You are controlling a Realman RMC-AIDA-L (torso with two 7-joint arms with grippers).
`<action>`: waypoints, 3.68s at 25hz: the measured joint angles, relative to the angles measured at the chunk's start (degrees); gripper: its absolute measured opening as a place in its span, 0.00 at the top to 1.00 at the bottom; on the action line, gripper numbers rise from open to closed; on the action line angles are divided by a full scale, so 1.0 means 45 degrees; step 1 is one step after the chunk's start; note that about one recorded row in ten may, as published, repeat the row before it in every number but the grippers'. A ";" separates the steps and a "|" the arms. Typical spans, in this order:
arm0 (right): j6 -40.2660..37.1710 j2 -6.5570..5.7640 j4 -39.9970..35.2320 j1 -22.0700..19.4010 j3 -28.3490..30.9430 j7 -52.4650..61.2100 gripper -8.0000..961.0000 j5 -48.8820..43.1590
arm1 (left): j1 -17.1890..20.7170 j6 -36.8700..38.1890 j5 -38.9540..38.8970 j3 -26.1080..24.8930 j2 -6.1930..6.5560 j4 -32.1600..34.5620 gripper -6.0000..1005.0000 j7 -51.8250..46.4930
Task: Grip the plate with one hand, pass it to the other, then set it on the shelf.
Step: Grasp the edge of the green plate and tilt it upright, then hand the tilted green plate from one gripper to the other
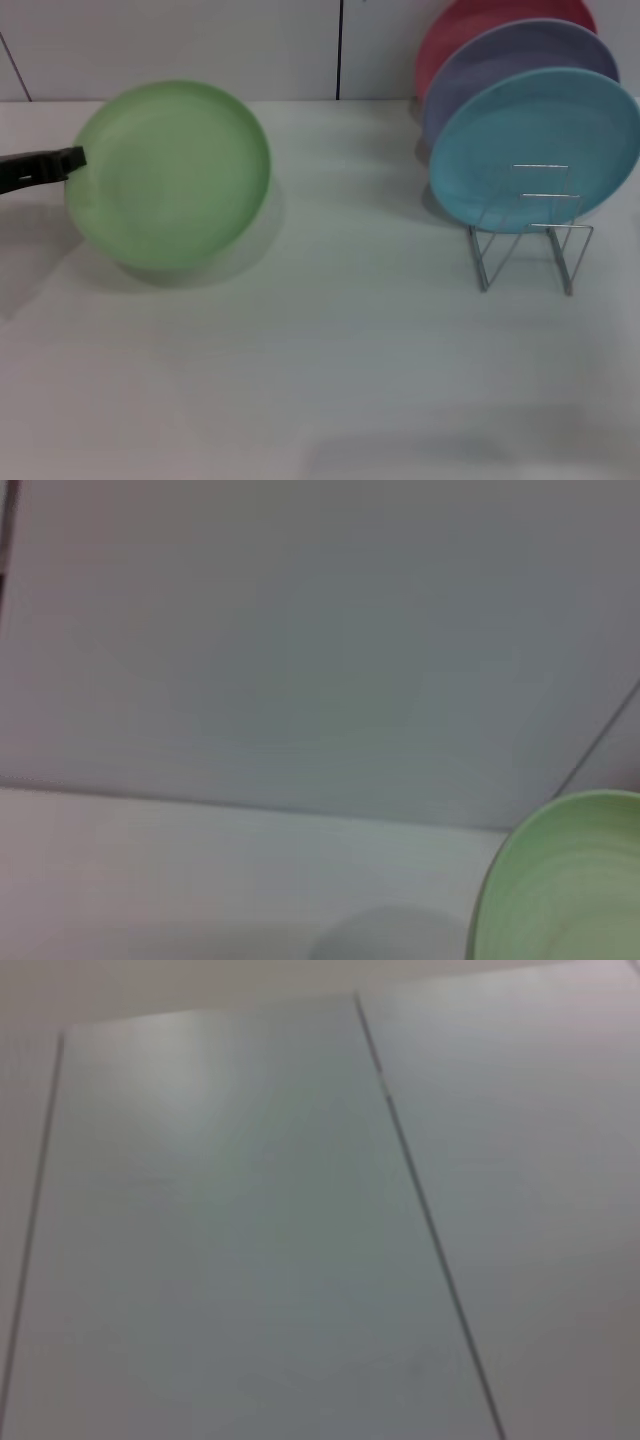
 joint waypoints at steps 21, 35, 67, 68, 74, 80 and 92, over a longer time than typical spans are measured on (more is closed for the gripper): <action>0.0457 0.0020 0.0599 0.0219 -0.0014 0.0000 0.24 -0.2294 | 0.0445 -0.2937 -0.6826 -0.2789 -0.0572 -0.4419 0.96 0.8933; 0.1818 0.0020 0.1616 0.0522 -0.0156 0.0000 0.24 -0.4792 | 0.0171 -0.4571 -0.9727 -0.2792 -0.0768 -0.7864 0.96 1.4529; 0.7475 0.0000 0.4238 0.1621 -0.0802 0.2436 0.24 -0.7344 | -0.0456 -0.5805 -1.1311 -0.2929 -0.0839 -0.9448 0.96 1.8561; 0.7475 0.0000 0.4238 0.1621 -0.0802 0.2436 0.24 -0.7344 | -0.0456 -0.5805 -1.1311 -0.2929 -0.0839 -0.9448 0.96 1.8561; 0.7818 0.0000 0.4235 0.1724 -0.0808 0.2676 0.24 -0.7344 | -0.0480 -0.6026 -1.1312 -0.2900 -0.0839 -0.9509 0.96 1.8605; 0.8057 0.0013 0.4269 0.1804 -0.0778 0.2988 0.24 -0.7344 | -0.0546 -0.6111 -1.1311 -0.2921 -0.0838 -0.9680 0.96 1.9039; 0.8193 0.0040 0.4295 0.1815 -0.0719 0.3475 0.24 -0.7283 | -0.0929 -0.5854 -1.1326 -0.3965 -0.0853 -1.0191 0.96 1.9867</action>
